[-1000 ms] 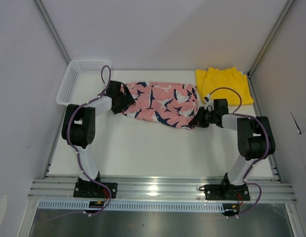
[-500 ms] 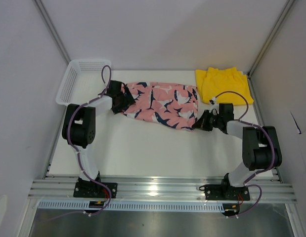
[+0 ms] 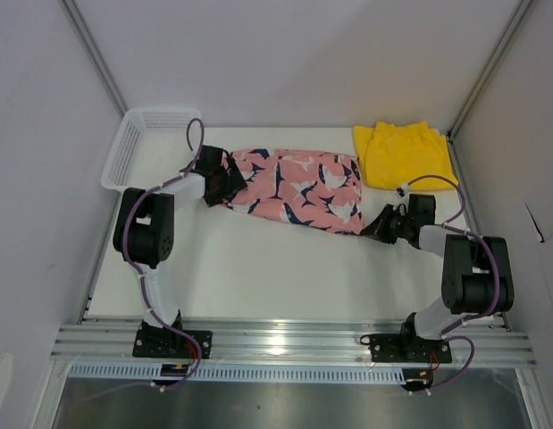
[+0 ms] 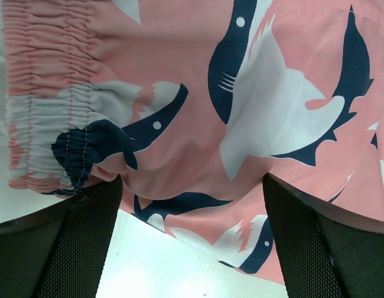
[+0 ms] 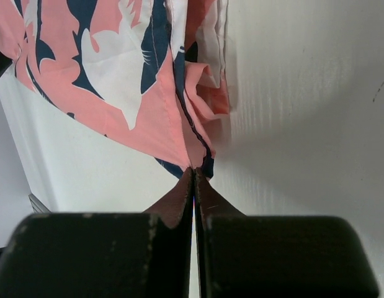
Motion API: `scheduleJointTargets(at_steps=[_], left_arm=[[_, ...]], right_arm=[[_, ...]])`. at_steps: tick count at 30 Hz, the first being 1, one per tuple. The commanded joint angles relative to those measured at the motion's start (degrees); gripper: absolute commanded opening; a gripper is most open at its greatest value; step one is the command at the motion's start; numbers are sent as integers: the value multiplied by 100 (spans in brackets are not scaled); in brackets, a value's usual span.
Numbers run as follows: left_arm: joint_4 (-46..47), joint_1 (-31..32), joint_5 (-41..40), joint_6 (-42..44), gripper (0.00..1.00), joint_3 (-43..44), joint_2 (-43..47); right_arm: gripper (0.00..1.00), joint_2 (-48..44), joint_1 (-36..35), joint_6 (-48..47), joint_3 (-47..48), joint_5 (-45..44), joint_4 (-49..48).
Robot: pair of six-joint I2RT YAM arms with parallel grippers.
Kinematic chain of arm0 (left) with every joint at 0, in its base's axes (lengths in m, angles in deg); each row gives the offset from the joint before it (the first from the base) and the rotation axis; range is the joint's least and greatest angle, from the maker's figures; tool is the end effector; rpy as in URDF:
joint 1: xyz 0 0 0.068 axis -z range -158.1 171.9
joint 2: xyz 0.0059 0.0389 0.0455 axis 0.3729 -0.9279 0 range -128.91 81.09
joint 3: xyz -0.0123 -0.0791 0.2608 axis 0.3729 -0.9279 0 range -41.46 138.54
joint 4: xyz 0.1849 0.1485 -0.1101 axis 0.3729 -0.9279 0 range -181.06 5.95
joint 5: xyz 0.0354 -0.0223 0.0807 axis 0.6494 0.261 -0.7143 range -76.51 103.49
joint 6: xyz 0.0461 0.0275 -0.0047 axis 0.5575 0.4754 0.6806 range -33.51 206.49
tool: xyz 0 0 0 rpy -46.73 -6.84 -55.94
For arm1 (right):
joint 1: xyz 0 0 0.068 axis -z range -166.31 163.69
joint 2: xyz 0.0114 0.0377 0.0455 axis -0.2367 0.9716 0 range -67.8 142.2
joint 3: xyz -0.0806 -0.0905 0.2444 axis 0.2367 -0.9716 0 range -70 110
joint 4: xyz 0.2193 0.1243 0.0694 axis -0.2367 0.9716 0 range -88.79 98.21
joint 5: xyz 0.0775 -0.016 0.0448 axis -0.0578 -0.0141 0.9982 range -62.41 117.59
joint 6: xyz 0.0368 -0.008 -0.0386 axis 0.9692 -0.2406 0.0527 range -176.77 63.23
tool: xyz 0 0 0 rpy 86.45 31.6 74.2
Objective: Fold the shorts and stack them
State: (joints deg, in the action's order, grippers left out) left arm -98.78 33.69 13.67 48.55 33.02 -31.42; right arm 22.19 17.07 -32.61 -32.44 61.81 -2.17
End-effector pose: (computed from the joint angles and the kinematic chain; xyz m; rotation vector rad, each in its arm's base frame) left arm 0.4084 -0.0853 0.1664 -0.5706 2.4642 -0.3619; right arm 0.2854 0.0032 0.1417 0.3035 2.3984 0.8890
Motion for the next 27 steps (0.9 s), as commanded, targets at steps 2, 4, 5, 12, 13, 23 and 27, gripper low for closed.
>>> scheduleJointTargets(at_steps=[2,4,5,12,13,23,27], left_arm=[[-171,77,-194,189,97,49,79],[-355,148,-177,190,99,6,342],[-356,165,-142,172,99,-47,474],[-760,183,-80,119,99,-487,1828],[-891,183,-89,119,99,-522,2090],[-1481,-54,-265,-126,99,-1207,3584],[-1437,-124,-440,-232,99,-1734,4182]], right_arm=[[0,-184,75,18,58,-328,196],[4,-272,58,-25,199,-512,511],[34,-342,49,-17,242,-591,592],[73,-1063,-1109,-175,1226,-2101,1646],[73,-1046,-1285,-192,1480,-2434,1699],[74,1577,-3061,-483,4315,-3060,2243],[73,2872,-3396,-544,5844,-3333,2735]])
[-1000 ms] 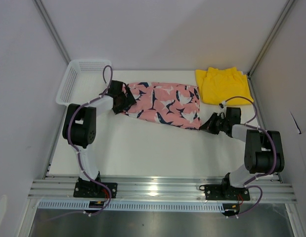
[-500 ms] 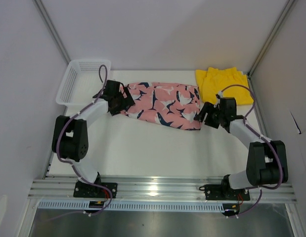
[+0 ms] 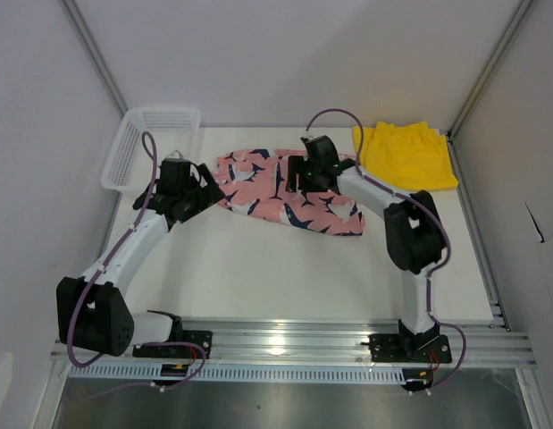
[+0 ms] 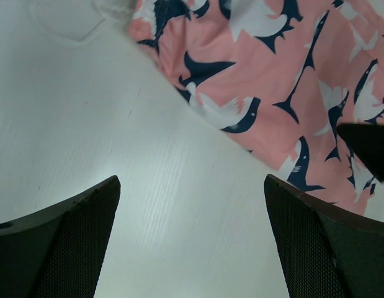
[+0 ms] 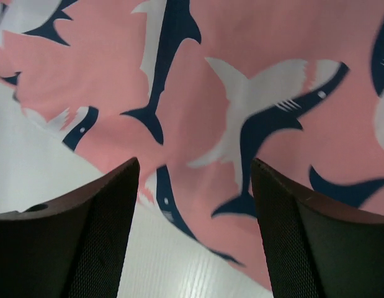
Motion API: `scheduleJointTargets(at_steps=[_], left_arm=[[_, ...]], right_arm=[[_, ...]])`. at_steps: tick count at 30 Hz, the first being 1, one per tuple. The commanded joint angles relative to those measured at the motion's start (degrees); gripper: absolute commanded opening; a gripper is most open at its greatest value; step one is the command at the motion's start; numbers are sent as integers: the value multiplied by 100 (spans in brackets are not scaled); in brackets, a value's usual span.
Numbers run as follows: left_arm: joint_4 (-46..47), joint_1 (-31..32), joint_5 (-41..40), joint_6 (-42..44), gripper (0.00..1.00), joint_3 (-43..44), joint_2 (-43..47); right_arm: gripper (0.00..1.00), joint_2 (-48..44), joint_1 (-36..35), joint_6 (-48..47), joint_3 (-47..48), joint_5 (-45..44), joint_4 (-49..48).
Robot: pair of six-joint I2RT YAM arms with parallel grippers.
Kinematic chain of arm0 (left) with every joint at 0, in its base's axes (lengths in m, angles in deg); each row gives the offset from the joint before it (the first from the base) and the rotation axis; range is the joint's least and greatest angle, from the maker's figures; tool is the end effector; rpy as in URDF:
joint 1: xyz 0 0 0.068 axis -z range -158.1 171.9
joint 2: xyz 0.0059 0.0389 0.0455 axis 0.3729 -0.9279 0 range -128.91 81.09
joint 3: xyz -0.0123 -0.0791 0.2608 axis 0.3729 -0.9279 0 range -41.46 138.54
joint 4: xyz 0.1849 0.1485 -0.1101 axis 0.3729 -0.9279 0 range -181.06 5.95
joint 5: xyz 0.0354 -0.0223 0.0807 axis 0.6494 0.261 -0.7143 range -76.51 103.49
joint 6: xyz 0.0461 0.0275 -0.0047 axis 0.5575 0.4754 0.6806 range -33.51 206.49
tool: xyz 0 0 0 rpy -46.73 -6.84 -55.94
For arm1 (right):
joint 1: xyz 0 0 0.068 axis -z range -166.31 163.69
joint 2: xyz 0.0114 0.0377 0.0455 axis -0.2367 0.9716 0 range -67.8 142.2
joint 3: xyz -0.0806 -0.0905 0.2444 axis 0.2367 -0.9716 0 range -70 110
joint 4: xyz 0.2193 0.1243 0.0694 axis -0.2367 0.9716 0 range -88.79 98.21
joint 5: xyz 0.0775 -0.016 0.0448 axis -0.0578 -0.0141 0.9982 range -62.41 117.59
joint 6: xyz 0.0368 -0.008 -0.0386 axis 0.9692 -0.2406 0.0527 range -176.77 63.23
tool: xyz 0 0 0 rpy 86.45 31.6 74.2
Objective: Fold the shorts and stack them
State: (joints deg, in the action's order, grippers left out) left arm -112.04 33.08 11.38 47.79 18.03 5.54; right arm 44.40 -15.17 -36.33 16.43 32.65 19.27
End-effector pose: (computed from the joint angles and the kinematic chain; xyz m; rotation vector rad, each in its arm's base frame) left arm 0.2797 -0.0539 0.2828 -0.5819 2.2995 -0.3844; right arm 0.3885 0.2178 0.2296 -0.2207 2.3834 0.5216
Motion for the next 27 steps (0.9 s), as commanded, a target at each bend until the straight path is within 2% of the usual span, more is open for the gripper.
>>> scheduleJointTargets(at_steps=[1,3,7,11,16,18,23,27], left_arm=[[-102,-63,-246,-173,99,-366,593],[-102,-63,-281,-182,99,-499,760],[-181,-72,-369,-156,99,-613,1024],[-190,-81,-422,-164,99,-675,1156],[-128,-81,-422,-191,99,-798,1244],[-146,-72,-431,-182,99,-842,1270],[-102,-72,-448,-173,99,-982,1394],[-67,-72,-378,-138,99,-1157,1438]], right_arm=[[73,897,-277,-207,1250,-496,715],[73,1574,-357,-295,2109,-828,1171],[73,2419,-489,-436,3087,-1287,2094],[73,2526,-664,-673,2898,-1587,2622],[73,1729,-945,-1051,1625,-1798,2474],[73,1341,-1138,-1104,738,-1938,2281],[74,-310,-1420,-1025,-1351,-2439,1982],[76,-1515,-1342,-788,-2313,-2449,1938]])
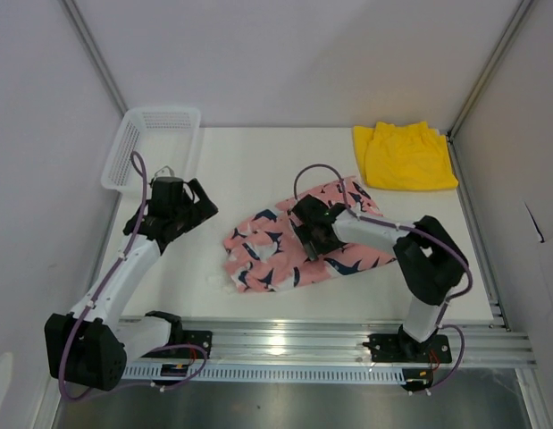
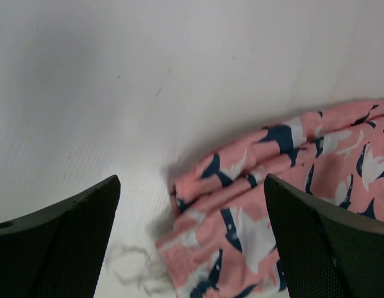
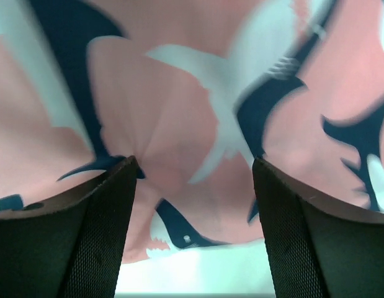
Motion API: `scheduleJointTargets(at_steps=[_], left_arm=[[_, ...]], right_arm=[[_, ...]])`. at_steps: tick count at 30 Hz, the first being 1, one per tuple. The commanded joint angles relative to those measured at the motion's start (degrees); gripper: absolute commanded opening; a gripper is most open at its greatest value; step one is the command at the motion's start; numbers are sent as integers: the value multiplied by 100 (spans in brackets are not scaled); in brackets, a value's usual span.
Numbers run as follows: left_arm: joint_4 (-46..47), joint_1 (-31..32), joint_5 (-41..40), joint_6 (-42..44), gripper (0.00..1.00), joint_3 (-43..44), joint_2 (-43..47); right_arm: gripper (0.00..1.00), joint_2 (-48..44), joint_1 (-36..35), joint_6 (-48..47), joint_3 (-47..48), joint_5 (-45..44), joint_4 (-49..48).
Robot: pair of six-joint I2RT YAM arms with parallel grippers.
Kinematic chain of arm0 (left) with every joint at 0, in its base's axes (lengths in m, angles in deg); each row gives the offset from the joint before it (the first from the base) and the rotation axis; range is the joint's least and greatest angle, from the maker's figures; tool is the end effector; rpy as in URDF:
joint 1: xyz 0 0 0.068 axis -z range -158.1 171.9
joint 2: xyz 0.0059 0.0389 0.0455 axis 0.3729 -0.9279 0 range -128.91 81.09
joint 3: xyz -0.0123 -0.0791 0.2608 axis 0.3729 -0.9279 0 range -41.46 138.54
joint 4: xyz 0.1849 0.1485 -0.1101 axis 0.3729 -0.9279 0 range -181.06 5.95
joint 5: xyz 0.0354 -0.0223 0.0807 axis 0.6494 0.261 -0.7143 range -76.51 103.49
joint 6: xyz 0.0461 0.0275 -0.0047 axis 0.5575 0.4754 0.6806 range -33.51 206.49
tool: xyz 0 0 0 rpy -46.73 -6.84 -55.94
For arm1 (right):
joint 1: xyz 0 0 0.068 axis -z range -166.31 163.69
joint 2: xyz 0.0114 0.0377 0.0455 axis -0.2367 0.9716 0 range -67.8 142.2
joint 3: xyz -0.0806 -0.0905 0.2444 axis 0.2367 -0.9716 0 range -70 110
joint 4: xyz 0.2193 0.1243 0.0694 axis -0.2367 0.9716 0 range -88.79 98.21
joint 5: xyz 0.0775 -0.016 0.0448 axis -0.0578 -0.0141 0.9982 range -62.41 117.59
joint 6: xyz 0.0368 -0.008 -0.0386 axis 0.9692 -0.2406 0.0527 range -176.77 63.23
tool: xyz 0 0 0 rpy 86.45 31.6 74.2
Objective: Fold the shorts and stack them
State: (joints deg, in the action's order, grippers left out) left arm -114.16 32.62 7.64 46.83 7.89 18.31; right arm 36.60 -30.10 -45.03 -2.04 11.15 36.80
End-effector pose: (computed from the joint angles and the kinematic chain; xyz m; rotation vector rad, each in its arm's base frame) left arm 0.2274 -0.0393 0.2743 -0.6361 2.2602 -0.3203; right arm 0.2608 0.2361 0.1691 -0.6935 2.6401 -0.1478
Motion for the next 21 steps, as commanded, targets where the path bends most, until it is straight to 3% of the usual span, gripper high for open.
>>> scheduleJointTargets(at_steps=[1,5,12,21], left_arm=[[154,-26,13,-24,99,-179,170],[277,-26,337,99,99,-504,249],[462,-26,1119,274,98,-1471,960],[1032,132,1604,81,93,-2252,988]], right_arm=[[77,-937,117,117,-547,-272,159],[80,-2017,-156,327,-697,-175,18],[83,-2811,-1086,469,-793,132,-746],[82,-1793,-2843,469,-197,-605,-1265]])
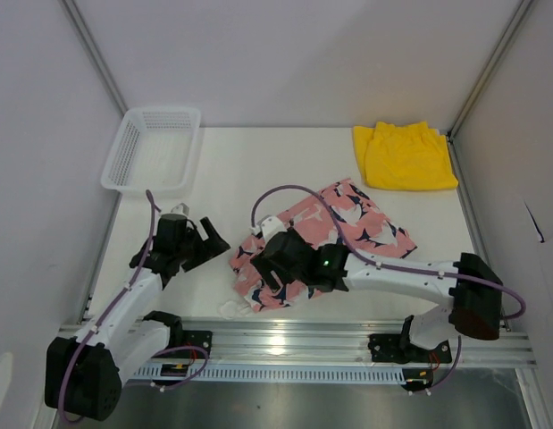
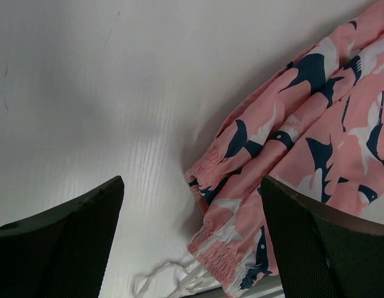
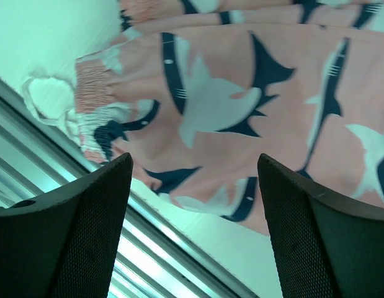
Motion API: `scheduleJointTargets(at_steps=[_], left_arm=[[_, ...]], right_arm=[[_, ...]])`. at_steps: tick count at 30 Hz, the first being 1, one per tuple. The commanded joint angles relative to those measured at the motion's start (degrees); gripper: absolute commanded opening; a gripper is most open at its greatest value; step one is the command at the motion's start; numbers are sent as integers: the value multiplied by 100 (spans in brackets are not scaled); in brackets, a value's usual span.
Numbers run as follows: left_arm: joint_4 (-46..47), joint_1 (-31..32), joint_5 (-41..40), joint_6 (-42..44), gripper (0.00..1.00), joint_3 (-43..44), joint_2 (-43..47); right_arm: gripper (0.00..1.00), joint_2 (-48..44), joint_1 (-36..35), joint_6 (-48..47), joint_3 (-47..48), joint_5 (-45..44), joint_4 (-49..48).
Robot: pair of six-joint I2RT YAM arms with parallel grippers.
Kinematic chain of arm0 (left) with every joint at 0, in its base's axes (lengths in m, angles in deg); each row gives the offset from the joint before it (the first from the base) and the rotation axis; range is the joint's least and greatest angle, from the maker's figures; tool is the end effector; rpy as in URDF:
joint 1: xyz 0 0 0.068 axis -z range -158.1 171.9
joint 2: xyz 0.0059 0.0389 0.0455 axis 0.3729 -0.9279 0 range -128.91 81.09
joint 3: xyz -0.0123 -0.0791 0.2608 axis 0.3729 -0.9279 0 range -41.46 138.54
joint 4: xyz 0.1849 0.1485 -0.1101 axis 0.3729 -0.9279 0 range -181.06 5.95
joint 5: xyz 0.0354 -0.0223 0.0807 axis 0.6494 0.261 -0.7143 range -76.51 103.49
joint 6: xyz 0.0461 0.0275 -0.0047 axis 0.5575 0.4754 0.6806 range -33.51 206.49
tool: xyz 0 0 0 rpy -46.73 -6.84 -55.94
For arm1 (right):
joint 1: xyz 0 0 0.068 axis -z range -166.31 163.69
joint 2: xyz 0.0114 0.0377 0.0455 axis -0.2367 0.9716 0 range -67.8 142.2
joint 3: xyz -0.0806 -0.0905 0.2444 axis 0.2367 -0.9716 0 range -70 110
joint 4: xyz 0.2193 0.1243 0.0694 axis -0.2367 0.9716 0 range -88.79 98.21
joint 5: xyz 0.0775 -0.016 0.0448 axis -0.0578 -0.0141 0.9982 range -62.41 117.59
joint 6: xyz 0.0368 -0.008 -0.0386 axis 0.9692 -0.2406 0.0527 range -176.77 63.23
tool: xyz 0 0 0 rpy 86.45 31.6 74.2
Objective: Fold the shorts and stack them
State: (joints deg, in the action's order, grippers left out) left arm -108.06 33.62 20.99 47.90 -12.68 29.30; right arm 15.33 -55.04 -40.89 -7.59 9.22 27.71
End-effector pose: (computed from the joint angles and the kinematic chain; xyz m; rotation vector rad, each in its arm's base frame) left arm 0.1754 -0.0411 0.2004 -0.5092 2.4061 -0.5573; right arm 0.1236 0.2867 0.2659 -0.9174 2.1822 0.3404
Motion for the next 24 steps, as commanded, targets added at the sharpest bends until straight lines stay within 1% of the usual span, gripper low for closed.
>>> scheduleJointTargets(at_steps=[1,2,3,4,6,10,11,14,19,21,22,24], left_arm=[[641,31,356,-52,92,-223,-164],[756,31,409,-70,89,-275,-217],[888,31,470,-79,88,-302,-348],[1028,31,497,-70,87,-372,-402],[1108,31,436,-26,85,-346,-559],[1538,31,707,62,79,-311,-1164],[1618,31,908,79,78,-320,-1271],[1900,31,1165,106,74,-311,-1709],[2207,31,1420,185,69,-320,-2150],[2365,31,1638,167,65,-328,-2379],[2366,31,1709,150,59,-320,-2467],[2558,31,1806,150,54,-294,-2668]], right_arm=[[82,474,-447,30,438,-483,-435],[81,737,-553,3,525,-579,-470],[80,870,-650,-14,692,-815,-505],[79,993,-833,-32,772,-922,-567],[79,1327,-975,-120,930,-1150,-655],[76,1758,-1160,-261,1220,-1222,-936],[76,1837,-1160,-304,1255,-1204,-971],[73,2154,-1230,-375,1422,-1204,-954],[69,2444,-1318,-428,1432,-1178,-1077],[68,2506,-1318,-436,1414,-1169,-1112],[68,2584,-1327,-445,1397,-1169,-1121],[67,2655,-1353,-472,1379,-1195,-1165]])
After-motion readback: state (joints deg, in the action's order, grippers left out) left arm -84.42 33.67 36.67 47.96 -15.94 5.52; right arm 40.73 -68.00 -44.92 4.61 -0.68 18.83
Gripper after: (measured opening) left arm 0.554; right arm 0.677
